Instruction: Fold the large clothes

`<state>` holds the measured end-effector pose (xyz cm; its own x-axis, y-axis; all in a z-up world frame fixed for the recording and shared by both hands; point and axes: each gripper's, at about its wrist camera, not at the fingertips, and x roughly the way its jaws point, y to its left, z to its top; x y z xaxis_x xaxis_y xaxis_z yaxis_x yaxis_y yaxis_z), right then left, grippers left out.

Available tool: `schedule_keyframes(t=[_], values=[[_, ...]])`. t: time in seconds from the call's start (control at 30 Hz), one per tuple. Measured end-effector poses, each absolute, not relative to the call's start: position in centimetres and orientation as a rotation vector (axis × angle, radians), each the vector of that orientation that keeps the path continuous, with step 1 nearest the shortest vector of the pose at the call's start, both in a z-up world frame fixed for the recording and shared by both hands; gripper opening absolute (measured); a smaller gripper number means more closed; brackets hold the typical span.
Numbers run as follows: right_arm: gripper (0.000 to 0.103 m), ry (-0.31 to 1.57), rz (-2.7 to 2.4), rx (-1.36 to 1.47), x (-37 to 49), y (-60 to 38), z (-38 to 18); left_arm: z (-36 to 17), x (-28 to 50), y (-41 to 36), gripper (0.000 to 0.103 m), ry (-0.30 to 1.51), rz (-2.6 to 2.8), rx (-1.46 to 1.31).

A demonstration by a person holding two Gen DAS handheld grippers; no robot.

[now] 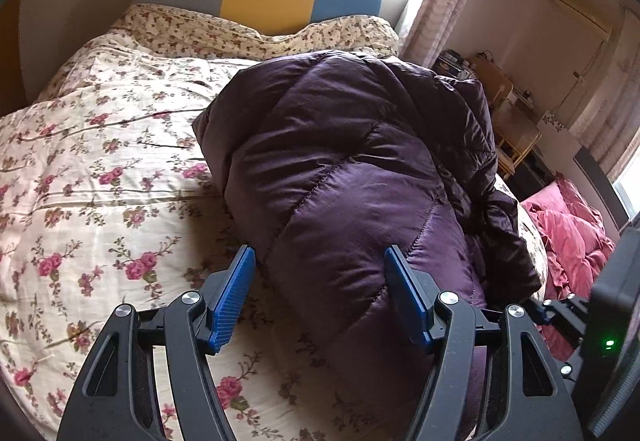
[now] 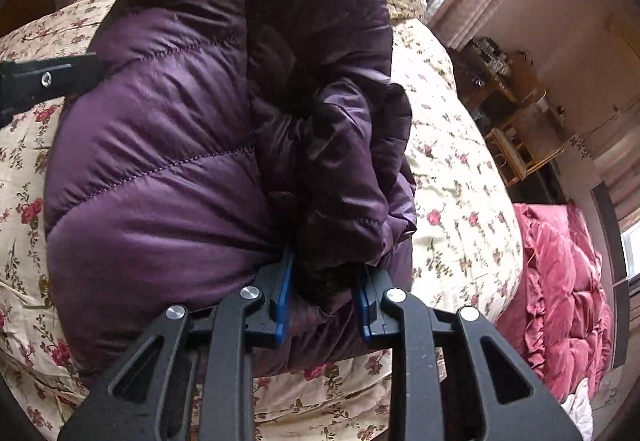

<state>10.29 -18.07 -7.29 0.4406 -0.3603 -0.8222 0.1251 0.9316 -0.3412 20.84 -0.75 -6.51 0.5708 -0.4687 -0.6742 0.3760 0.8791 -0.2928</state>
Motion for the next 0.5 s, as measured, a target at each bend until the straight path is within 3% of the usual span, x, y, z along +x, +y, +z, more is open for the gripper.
schedule_keyframes(t=[0.5], values=[[0.023, 1.093, -0.266, -0.091, 10.2, -21.7, -10.3, -7.5, 21.4, -5.9, 0.067, 0.828, -0.542, 0.028]])
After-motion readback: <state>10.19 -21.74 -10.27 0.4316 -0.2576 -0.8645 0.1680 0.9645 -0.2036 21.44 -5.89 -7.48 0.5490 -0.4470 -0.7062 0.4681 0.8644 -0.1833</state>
